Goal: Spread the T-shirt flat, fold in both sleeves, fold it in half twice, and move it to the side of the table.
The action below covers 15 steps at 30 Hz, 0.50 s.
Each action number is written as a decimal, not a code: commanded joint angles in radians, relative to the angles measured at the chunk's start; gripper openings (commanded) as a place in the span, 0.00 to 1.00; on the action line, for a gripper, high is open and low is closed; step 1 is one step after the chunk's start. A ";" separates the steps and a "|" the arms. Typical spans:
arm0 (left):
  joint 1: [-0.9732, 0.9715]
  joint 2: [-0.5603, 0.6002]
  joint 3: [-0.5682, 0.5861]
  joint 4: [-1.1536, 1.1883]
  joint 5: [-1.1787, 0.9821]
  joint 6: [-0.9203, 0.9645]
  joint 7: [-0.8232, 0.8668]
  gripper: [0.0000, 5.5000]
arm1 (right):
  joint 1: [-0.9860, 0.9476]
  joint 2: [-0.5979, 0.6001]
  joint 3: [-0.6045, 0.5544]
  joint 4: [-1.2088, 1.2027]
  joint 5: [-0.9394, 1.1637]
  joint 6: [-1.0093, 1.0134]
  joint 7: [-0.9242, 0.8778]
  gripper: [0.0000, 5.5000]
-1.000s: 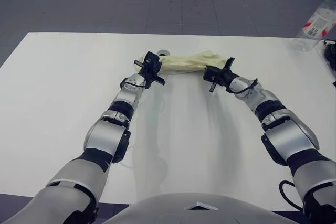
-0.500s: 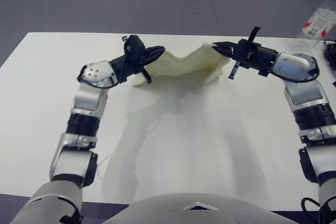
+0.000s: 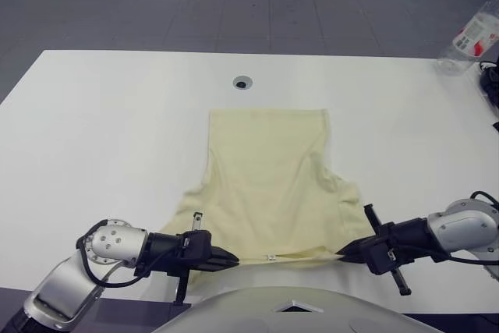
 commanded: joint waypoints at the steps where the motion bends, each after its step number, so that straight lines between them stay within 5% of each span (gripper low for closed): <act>1: -0.005 -0.033 -0.086 0.045 0.072 0.016 0.044 0.00 | 0.008 0.031 0.073 0.000 -0.053 0.019 0.016 0.00; 9: -0.004 -0.057 -0.108 0.040 0.082 0.029 0.102 0.00 | 0.019 0.058 0.074 0.035 -0.076 0.037 -0.005 0.00; 15: 0.004 -0.078 -0.078 0.022 -0.016 0.034 0.087 0.22 | 0.028 0.063 0.055 0.012 0.008 0.080 0.017 0.16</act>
